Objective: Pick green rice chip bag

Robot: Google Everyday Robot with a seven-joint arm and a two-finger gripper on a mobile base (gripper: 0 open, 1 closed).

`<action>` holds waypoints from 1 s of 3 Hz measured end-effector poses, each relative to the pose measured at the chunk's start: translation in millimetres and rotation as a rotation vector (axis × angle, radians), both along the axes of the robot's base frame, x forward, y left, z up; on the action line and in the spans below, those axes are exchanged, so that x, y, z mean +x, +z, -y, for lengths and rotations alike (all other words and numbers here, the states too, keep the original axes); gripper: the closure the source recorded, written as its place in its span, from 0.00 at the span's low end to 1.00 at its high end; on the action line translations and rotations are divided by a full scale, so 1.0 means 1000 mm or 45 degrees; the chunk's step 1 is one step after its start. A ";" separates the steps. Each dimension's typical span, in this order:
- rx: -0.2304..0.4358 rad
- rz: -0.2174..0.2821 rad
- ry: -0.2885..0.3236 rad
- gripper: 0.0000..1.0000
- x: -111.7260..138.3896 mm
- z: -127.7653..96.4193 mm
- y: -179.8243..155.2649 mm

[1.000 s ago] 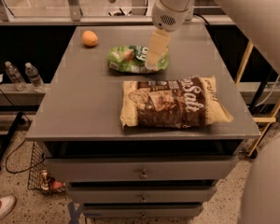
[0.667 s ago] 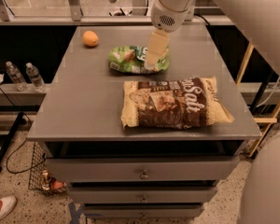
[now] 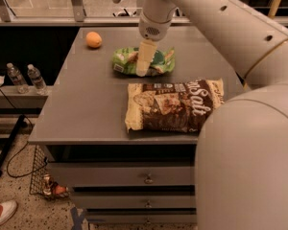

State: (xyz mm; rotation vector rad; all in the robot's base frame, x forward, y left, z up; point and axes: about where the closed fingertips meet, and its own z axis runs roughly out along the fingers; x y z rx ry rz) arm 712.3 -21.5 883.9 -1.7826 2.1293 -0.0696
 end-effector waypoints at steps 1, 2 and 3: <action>-0.020 -0.037 -0.010 0.00 0.013 -0.006 -0.023; -0.024 -0.056 -0.011 0.14 0.019 -0.011 -0.035; -0.017 -0.055 -0.006 0.39 0.023 -0.016 -0.038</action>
Offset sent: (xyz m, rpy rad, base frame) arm 0.0252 0.0159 -0.0439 -0.0207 0.0580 -0.0109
